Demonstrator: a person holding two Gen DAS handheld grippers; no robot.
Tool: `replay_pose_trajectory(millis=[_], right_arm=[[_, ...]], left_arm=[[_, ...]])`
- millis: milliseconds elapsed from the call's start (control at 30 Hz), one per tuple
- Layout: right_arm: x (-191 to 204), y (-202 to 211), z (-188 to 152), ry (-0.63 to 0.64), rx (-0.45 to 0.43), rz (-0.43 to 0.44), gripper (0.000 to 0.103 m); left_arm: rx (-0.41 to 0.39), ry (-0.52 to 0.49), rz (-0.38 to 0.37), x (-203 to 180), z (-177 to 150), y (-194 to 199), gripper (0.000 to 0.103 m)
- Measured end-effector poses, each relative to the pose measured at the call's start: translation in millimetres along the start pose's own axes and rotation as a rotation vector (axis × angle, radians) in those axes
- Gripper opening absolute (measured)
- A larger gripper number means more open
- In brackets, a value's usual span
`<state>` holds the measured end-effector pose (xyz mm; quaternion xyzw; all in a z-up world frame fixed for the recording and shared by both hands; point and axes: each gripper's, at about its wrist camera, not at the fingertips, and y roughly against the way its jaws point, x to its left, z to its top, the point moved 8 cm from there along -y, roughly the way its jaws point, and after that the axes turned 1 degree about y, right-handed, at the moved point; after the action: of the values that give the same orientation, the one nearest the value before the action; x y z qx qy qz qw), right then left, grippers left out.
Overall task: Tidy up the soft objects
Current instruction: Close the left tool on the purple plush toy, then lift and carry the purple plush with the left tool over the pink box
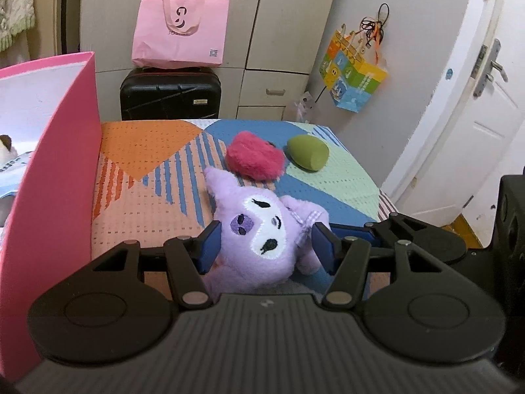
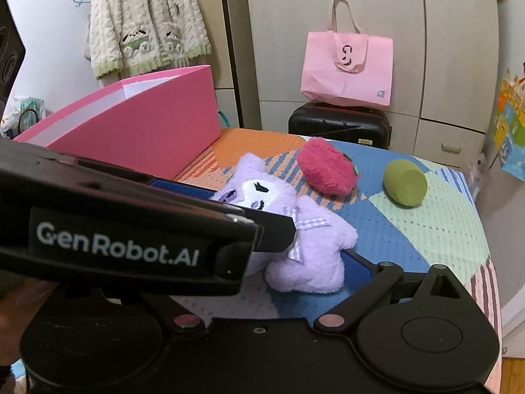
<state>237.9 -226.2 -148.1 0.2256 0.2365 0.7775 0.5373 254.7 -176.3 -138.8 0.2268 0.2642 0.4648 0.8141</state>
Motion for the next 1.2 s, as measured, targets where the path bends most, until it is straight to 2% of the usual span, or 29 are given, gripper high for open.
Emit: replay_pose_trajectory(millis=[467, 867, 1033, 1200], right_arm=[[46.4, 56.5, -16.5, 0.065, -0.031, -0.064, 0.1], [102.4, 107.8, -16.3, 0.158, -0.093, -0.083, 0.1], [114.4, 115.5, -13.1, 0.101, -0.081, -0.032, 0.1], [133.0, 121.9, -4.1, 0.151, -0.105, -0.033, 0.1]], left_arm=[[0.027, -0.046, -0.062, -8.9, -26.4, 58.7, 0.058], [-0.015, -0.082, -0.088, -7.9, -41.6, 124.6, 0.058], [-0.016, -0.079, -0.11, 0.4, -42.5, 145.7, 0.058], [-0.035, -0.099, -0.103, 7.2, -38.8, 163.8, 0.058]])
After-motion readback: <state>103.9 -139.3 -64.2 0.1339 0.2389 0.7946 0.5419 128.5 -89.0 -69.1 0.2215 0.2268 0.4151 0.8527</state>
